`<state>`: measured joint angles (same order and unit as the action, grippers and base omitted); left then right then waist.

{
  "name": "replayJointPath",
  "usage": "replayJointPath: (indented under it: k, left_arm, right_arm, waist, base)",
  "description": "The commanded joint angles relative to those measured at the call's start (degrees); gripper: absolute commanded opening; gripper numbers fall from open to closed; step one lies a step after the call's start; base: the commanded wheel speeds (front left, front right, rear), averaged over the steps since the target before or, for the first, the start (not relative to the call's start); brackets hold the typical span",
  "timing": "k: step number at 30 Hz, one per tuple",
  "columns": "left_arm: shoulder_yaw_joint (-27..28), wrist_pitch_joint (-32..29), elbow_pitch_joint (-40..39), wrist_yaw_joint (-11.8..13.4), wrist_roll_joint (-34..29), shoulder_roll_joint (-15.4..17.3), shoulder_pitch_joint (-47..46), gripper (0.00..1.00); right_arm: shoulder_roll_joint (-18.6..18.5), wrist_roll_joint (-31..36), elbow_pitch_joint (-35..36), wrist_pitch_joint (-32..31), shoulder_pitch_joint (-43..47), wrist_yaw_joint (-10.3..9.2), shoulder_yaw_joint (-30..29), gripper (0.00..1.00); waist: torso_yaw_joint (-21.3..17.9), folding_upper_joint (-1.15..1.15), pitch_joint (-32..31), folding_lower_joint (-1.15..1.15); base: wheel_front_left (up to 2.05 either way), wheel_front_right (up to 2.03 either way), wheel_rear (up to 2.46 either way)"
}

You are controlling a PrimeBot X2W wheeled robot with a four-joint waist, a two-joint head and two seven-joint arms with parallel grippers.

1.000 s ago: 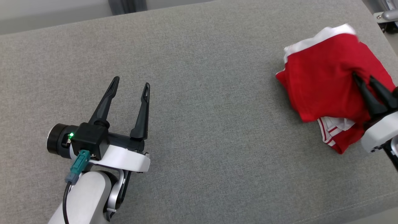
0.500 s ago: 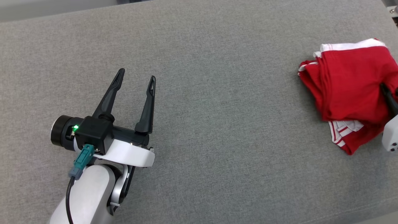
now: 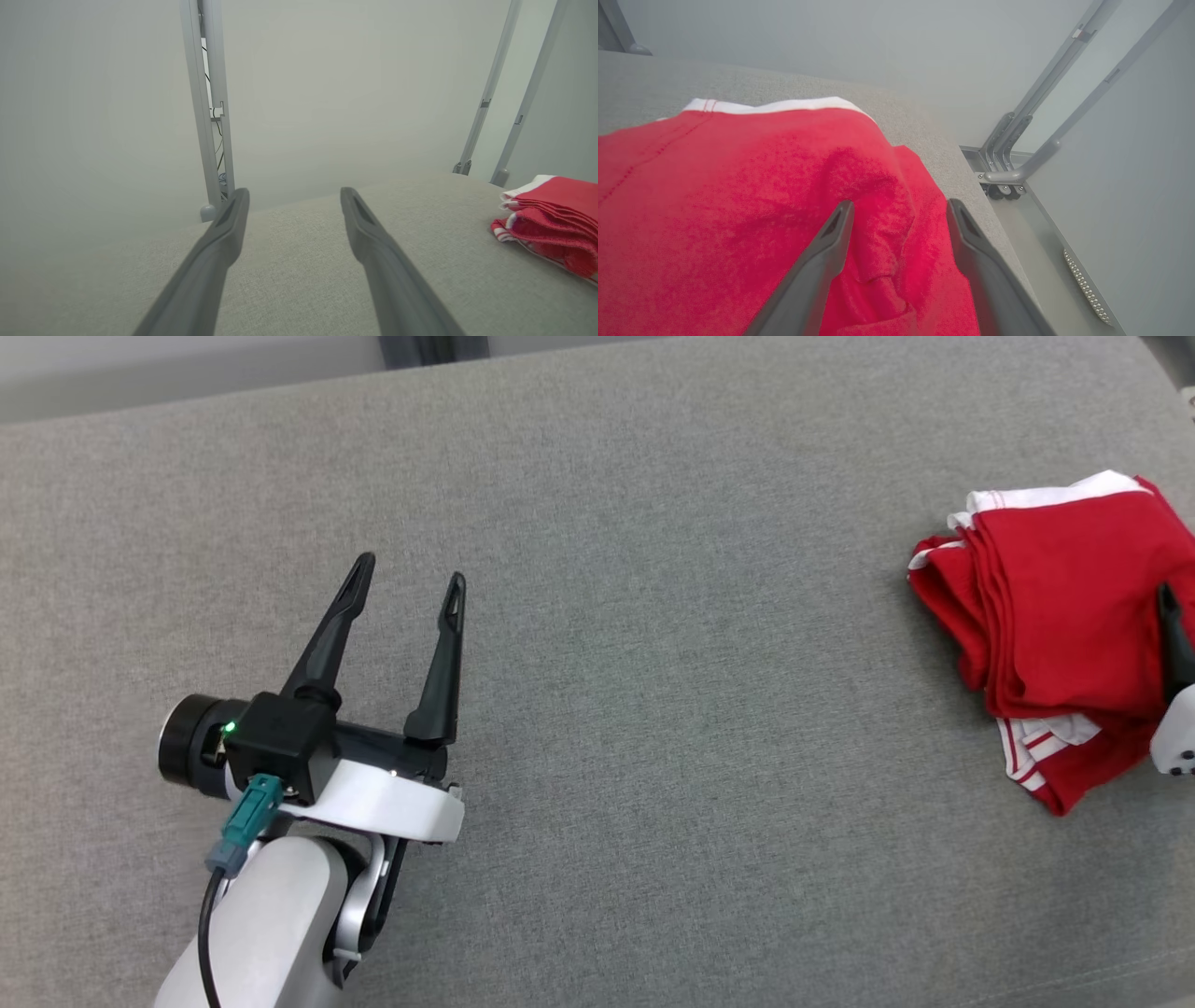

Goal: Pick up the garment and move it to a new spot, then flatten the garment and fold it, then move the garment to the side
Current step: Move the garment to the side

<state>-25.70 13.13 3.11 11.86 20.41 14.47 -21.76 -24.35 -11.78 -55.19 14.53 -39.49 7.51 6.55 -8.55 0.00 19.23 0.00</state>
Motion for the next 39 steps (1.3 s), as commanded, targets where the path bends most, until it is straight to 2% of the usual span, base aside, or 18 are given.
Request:
replayJointPath:
  k: [1, 10, 13, 14, 20, 24, 30, 39]
  left_arm:
    - [0.5, 0.2, 0.3, 0.5, 0.3, 0.5, 0.9, 1.00]
    - [2.0, -0.3, 0.1, 2.4, 1.4, 2.0, 4.3, 1.00]
    - [2.7, -0.3, -0.5, 2.9, 1.9, 2.5, 5.2, 1.00]
    - [2.7, -0.3, -0.5, 2.9, 1.9, 2.5, 5.2, 1.00]
    - [4.1, 0.1, -1.5, 4.0, 2.5, 3.0, 7.1, 1.00]
    - [4.5, 0.5, -2.2, 4.5, 2.7, 3.5, 9.4, 1.00]
    - [4.3, 0.7, -3.3, 4.8, 3.0, 4.2, 13.4, 1.00]
    - [3.1, -0.4, -4.4, 5.3, 3.2, 5.2, 17.8, 1.00]
  right_arm:
    - [1.3, -0.7, 2.4, 0.5, 2.1, -0.04, -1.8, 1.00]
    - [9.0, -1.7, 28.6, 0.6, 16.4, -0.04, -8.4, 1.00]
    - [11.8, -1.3, 36.4, 0.6, 20.9, -0.04, -8.4, 1.00]
    - [11.8, -1.3, 36.4, 0.6, 20.9, -0.04, -8.4, 1.00]
    - [16.9, 0.1, 48.4, -1.4, 27.6, -0.03, -7.0, 1.00]
    - [18.9, 0.9, 53.4, -3.5, 31.6, -0.04, -6.1, 1.00]
    - [20.5, 1.6, 57.5, -6.5, 37.4, -0.04, -5.9, 1.00]
    - [21.3, 3.3, 60.9, -9.3, 43.9, -0.03, -6.7, 1.00]
  waist:
    - [-0.5, 0.00, -1.3, 0.00]
    - [-1.7, 0.00, -6.1, 0.00]
    - [-1.1, 0.00, -7.3, 0.00]
    - [-1.1, 0.00, -7.3, 0.00]
    - [1.5, 0.00, -9.8, 0.00]
    - [3.5, 0.00, -12.1, 0.00]
    - [5.7, 0.00, -15.5, 0.00]
    - [6.5, 0.00, -18.9, 0.00]
  base:
    - [0.00, 0.00, 0.00]
    - [0.00, 0.00, 0.00]
    - [0.00, 0.00, 0.00]
    - [0.00, 0.00, 0.00]
    - [0.00, 0.00, 0.00]
    - [0.00, 0.00, 0.00]
    - [0.00, 0.00, 0.00]
    - [0.00, 0.00, 0.00]
